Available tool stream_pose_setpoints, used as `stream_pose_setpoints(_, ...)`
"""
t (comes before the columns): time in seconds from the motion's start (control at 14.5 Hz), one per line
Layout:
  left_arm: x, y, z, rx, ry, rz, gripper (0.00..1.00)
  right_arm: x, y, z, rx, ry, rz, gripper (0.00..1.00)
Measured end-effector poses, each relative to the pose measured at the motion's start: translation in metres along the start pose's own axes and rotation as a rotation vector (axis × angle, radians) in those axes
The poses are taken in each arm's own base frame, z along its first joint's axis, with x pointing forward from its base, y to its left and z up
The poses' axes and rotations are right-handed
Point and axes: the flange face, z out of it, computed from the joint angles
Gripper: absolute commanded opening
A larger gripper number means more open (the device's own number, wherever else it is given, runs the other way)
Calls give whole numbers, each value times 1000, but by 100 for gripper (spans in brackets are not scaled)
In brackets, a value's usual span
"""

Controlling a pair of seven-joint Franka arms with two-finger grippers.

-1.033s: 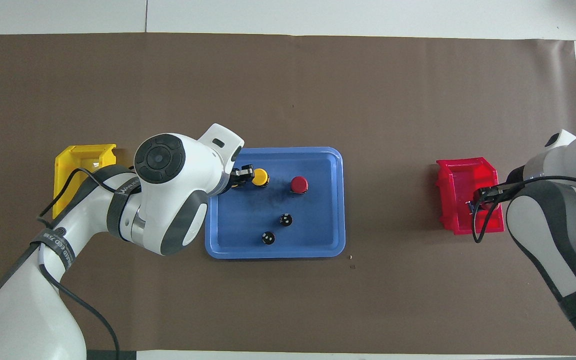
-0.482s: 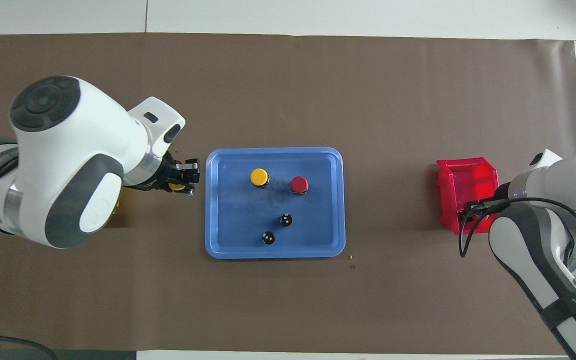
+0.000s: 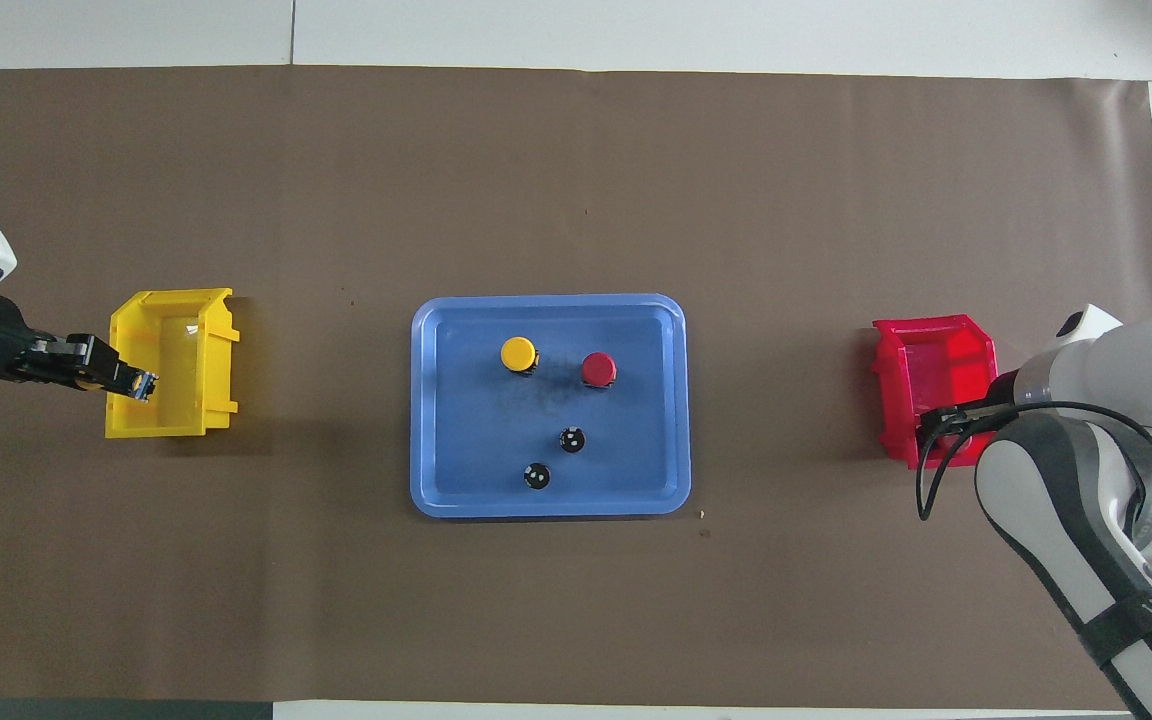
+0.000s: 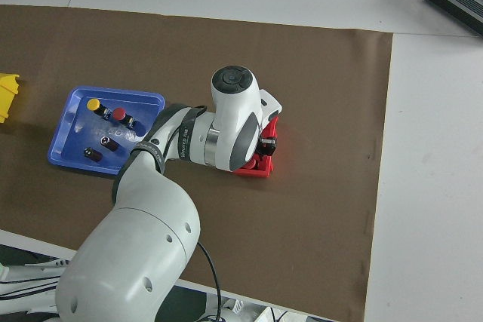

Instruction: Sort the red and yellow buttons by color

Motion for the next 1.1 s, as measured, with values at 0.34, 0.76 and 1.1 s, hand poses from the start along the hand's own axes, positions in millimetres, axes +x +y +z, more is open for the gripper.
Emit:
stream_pose_setpoints(0.34,1,1,50,25,13,13,10,8,1,-29,-16,-43,-35,58)
stream_pose_setpoints(0.76,-2,-12,101,60,60,4,10,44,-48,-124,-31,24,-53,58)
stream_pose_setpoints(1.1,-4,-14,115,64,72,2,10,83,-237,-160,54,143,124,60)
